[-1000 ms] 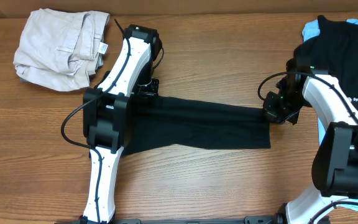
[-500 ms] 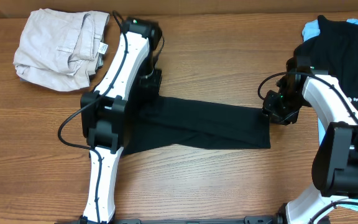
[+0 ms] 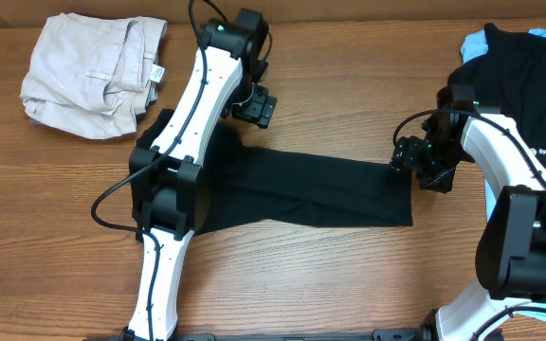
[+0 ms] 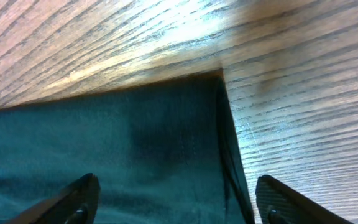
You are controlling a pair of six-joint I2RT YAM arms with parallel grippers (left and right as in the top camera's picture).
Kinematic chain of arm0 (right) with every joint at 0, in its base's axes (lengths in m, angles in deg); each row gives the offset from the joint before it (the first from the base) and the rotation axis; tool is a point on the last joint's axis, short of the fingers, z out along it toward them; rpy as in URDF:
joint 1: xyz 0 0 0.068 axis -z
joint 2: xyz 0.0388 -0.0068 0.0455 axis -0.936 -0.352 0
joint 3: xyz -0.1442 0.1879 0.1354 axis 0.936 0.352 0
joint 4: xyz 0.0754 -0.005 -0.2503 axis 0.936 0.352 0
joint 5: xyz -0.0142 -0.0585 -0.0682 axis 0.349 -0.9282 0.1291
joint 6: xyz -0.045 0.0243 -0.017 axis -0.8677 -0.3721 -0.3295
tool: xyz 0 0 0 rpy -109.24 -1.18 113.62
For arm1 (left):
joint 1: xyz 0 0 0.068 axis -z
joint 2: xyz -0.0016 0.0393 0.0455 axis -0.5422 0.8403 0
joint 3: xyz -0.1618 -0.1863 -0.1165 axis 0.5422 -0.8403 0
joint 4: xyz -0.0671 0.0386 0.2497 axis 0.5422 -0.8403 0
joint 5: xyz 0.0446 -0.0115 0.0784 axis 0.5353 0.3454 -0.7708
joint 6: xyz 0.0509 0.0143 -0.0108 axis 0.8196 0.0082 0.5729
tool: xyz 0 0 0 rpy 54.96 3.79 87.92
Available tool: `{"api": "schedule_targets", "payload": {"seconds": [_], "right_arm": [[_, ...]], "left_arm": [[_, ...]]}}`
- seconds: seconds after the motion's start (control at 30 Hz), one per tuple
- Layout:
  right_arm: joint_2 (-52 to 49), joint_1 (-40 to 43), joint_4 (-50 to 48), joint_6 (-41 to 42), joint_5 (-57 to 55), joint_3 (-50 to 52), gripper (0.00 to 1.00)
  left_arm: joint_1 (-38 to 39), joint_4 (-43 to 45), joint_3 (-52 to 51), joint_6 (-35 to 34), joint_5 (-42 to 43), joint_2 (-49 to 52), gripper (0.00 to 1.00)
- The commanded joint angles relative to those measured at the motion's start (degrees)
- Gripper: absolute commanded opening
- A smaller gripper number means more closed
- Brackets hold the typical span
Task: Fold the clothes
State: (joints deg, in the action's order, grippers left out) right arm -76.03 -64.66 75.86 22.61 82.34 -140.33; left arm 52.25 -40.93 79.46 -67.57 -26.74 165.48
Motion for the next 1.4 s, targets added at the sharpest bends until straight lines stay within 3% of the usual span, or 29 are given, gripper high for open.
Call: {"api": "schedule_targets", "payload": {"seconds": [0.0,0.47,0.5,0.7,0.9,0.93,1.03,1.2,1.37], "right_arm": [[0.48,-0.17,-0.26,-0.04,-0.13,0.31,0.86],[0.48,-0.17,-0.61,-0.04,-1.25,0.31,0.91],[0.48,-0.17,-0.66,-0.04,-1.25,0.31,0.91],[0.48,-0.17,-0.66,-0.04,-1.44,0.31,0.94],[0.48,-0.17,-0.66,-0.04,-1.42,0.31,0.94],[0.48,-0.17,-0.66,-0.02,-1.42,0.31,0.94],[0.48,-0.17,-0.63,-0.04,-1.42,0.31,0.94],[0.48,-0.17,-0.57,-0.04,-1.4,0.31,0.94],[0.48,-0.17,-0.2,-0.04,-1.42,0.31,0.94]], "left_arm": [[-0.31,-0.22,0.11,1.97,-1.09,2.12,0.96],[-0.31,-1.31,0.11,0.81,-1.11,7.08,0.92],[-0.31,-1.36,0.11,0.81,-1.14,7.39,0.88],[-0.63,-1.51,0.13,0.74,-2.03,7.58,0.42],[-0.81,-2.8,0.13,0.79,-5.79,7.58,0.4],[-0.92,-2.78,0.13,0.76,-5.81,7.58,0.31],[-0.92,-2.8,0.13,0.52,-5.77,7.58,0.18],[-0.94,-3.02,0.13,0.52,-5.75,7.58,0.04],[-1.09,-4.07,0.17,-0.26,-5.86,7.56,0.04]]}}
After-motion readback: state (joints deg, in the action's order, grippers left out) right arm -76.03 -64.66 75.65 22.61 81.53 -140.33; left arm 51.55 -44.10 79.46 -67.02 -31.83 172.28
